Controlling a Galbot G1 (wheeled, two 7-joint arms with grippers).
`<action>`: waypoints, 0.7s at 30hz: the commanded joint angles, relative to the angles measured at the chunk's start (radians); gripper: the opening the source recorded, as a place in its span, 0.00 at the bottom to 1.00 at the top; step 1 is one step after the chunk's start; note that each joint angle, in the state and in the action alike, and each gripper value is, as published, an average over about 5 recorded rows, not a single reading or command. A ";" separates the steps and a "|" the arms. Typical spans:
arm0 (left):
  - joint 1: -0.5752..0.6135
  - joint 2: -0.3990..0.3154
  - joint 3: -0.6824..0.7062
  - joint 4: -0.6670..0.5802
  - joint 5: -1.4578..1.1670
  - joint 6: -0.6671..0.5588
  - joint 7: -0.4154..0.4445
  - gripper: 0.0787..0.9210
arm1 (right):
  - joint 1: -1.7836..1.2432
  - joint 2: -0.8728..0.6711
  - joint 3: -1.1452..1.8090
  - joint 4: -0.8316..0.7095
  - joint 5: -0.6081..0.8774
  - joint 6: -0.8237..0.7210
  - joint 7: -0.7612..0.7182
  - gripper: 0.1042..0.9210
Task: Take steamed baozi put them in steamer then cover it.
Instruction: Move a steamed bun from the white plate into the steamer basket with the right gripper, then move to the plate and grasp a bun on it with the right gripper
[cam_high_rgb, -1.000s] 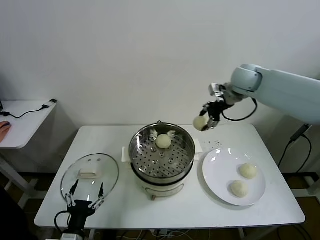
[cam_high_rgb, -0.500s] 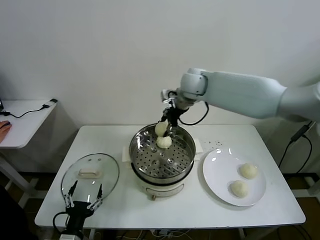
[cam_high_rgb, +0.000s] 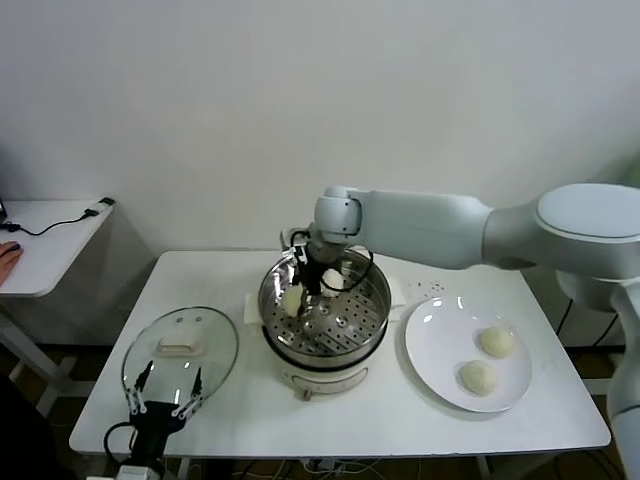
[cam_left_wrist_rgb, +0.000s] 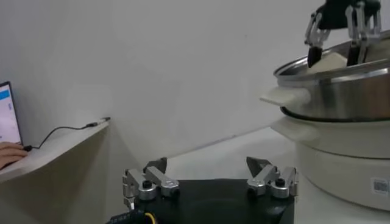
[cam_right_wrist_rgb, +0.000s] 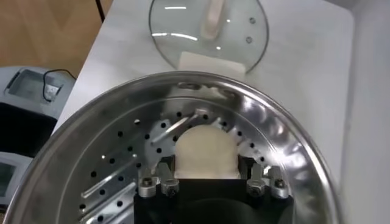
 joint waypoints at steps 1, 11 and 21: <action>-0.004 -0.001 0.002 0.001 0.003 0.001 0.000 0.88 | -0.047 0.029 0.006 -0.008 -0.011 -0.008 0.012 0.71; -0.004 -0.003 0.002 -0.001 0.009 0.002 0.000 0.88 | 0.126 -0.144 0.003 0.099 -0.005 0.032 -0.047 0.88; 0.002 -0.001 -0.002 0.003 0.005 -0.003 -0.002 0.88 | 0.322 -0.539 -0.064 0.332 -0.056 0.116 -0.134 0.88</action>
